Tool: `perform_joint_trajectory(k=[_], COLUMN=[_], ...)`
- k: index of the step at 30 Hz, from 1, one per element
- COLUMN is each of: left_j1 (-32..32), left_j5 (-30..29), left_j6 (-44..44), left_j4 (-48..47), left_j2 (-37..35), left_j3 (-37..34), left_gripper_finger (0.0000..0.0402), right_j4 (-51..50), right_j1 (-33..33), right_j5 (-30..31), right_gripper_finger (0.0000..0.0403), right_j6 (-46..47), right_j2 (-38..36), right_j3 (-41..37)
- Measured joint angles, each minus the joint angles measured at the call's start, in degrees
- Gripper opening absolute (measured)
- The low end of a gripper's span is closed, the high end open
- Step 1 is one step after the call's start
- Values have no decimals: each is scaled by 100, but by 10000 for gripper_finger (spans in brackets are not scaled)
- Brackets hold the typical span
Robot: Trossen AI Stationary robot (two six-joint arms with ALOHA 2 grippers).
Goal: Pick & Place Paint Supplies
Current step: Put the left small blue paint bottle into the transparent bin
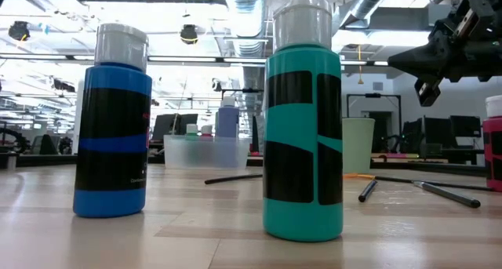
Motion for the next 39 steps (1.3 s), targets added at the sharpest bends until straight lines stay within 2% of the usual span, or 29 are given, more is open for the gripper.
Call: perform_joint_trajectory(k=[11, 16, 20, 39], left_j1=[-934, -1149, -1231, -1184], left_j5=[-1, 55, 308, 671], left_j6=[-16, 129, 136, 110], left_j4=[-21, 21, 20, 477], left_j2=[975, 1471, 1814, 3434], left_j3=[228, 231, 233, 233], left_gripper_finger=[263, 263, 263, 263], right_j4=[-1, -1, -1, -1], right_j1=[6, 8, 8, 8], right_j5=[-8, -10, -12, -13], right_gripper_finger=[0, 0, 0, 0], right_j6=[0, 0, 0, 0], right_j2=[-1, 0, -1, 0], right_j3=[0, 1, 0, 1])
